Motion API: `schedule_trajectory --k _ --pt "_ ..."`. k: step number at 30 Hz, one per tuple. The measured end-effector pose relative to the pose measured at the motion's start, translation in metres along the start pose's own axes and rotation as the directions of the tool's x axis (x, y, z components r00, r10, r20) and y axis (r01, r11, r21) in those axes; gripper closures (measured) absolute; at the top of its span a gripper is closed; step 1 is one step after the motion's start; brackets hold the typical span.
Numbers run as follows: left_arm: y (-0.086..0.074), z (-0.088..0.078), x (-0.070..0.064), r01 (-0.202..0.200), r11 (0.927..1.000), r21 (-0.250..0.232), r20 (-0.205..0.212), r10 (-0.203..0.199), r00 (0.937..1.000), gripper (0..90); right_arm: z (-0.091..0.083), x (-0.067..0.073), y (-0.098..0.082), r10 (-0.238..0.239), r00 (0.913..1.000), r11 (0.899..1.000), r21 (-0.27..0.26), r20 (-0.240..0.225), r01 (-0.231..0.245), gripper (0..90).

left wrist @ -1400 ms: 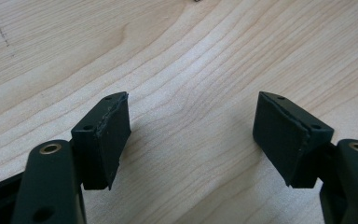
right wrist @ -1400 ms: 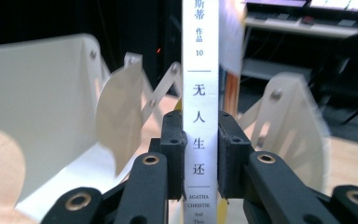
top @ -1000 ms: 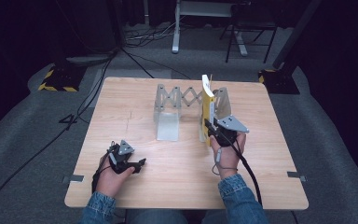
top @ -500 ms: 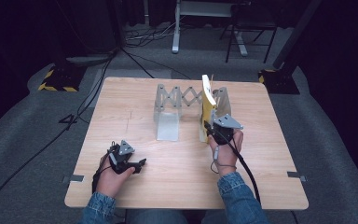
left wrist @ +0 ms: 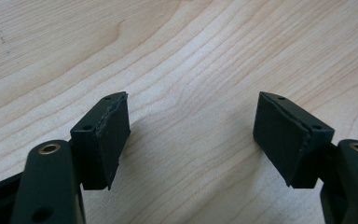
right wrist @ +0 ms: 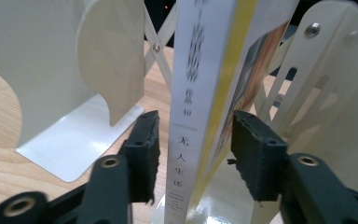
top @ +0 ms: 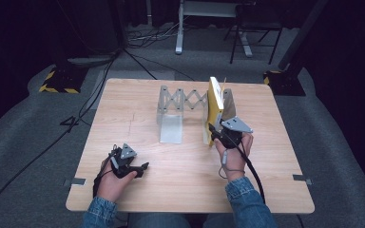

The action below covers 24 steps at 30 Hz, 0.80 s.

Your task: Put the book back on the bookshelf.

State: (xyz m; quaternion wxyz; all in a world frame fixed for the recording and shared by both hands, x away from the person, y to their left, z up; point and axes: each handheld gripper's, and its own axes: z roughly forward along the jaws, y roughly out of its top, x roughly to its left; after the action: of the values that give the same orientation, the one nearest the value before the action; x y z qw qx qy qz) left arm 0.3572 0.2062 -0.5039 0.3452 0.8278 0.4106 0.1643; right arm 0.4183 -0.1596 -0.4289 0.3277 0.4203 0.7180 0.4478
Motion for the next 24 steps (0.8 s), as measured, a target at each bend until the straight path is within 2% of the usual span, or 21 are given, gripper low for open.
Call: schedule_trajectory --k 2,3,8,11,13,16,18,24 --pt "-0.001 -0.001 0.0 0.001 1.0 -0.002 0.005 -0.001 1.0 27.6 -0.01 -0.002 0.005 0.015 0.9997 1.0 -0.026 -0.017 -0.015 46.3" --pt "-0.003 -0.002 0.0 0.003 1.0 -0.002 0.007 -0.003 1.0 27.6 -0.01 -0.002 0.005 0.015 0.9997 1.0 -0.026 -0.017 -0.015 46.3" --pt "-0.01 -0.01 0.001 0.002 1.0 -0.003 -0.003 -0.002 1.0 27.6 -0.032 -0.007 0.009 0.028 0.9978 0.999 -0.043 -0.06 -0.031 42.6" --pt "-0.015 -0.014 0.002 0.009 1.0 -0.003 0.003 -0.009 1.0 27.6 -0.042 -0.01 0.01 0.025 0.9957 0.999 -0.033 -0.089 -0.028 40.8" --pt "-0.017 -0.017 0.003 0.0 1.0 0.001 -0.004 0.0 1.0 27.6 -0.048 -0.012 0.011 0.024 0.9939 0.999 -0.023 -0.108 -0.026 39.5" --pt "-0.019 -0.018 0.004 0.012 0.9999 -0.001 0.004 -0.012 0.9999 27.4 -0.056 -0.016 0.01 0.032 0.9904 0.999 -0.015 -0.135 -0.034 37.5" --pt "-0.019 -0.019 0.005 0.0 1.0 -0.001 0.006 0.0 1.0 26.9 -0.061 -0.019 0.01 0.029 0.9893 0.999 -0.016 -0.143 -0.032 36.5" --pt "-0.021 -0.02 0.005 0.001 1.0 0.003 0.005 -0.001 1.0 26.5 -0.074 -0.033 0.005 0.028 0.988 1.0 -0.004 -0.152 -0.029 35.1"
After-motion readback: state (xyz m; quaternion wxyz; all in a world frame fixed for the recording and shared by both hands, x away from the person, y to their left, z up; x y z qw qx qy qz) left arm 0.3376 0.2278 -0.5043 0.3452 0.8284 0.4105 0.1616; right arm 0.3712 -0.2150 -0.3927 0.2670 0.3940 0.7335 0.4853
